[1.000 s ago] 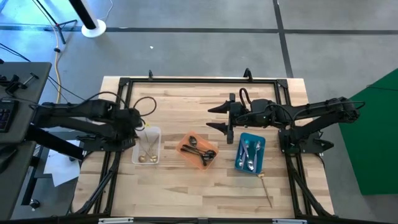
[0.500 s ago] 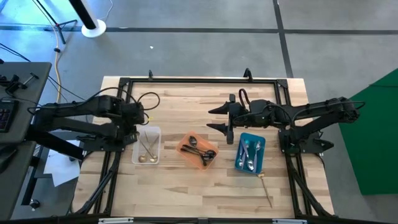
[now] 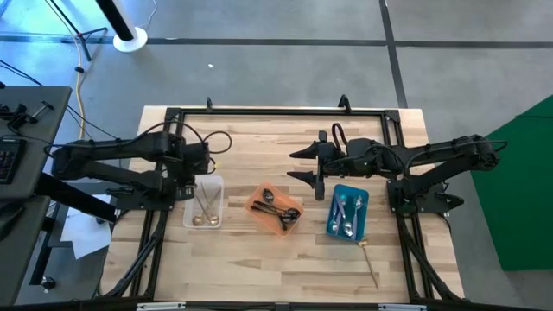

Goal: Sort silverware by color (type)
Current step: Put the left gold spoon into the transparent bin

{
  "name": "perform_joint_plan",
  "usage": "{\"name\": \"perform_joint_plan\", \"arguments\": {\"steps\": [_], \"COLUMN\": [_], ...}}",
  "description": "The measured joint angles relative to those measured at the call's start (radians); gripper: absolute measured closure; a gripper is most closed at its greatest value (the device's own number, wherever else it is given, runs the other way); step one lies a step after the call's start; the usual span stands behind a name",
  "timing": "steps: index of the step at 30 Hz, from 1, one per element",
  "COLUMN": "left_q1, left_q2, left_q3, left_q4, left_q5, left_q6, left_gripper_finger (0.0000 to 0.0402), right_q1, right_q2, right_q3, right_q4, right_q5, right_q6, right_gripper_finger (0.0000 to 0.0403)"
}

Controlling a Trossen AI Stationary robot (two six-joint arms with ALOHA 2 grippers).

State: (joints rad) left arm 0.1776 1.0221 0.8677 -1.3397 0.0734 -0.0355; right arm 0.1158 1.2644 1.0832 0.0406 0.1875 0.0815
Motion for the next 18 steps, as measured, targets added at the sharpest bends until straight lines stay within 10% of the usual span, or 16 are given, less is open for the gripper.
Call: {"name": "perform_joint_plan", "arguments": {"steps": [18], "left_q1": [0.0], "left_q2": [0.085], "left_q3": [-0.071], "left_q4": [0.088], "left_q5": [0.002], "left_q6": [0.048], "left_gripper_finger": [0.0402], "right_q1": [0.0], "right_q2": [0.0], "right_q3": [0.0], "right_q4": [0.0], "right_q5": [0.0], "right_q6": [0.016], "right_gripper_finger": [0.0167]}}
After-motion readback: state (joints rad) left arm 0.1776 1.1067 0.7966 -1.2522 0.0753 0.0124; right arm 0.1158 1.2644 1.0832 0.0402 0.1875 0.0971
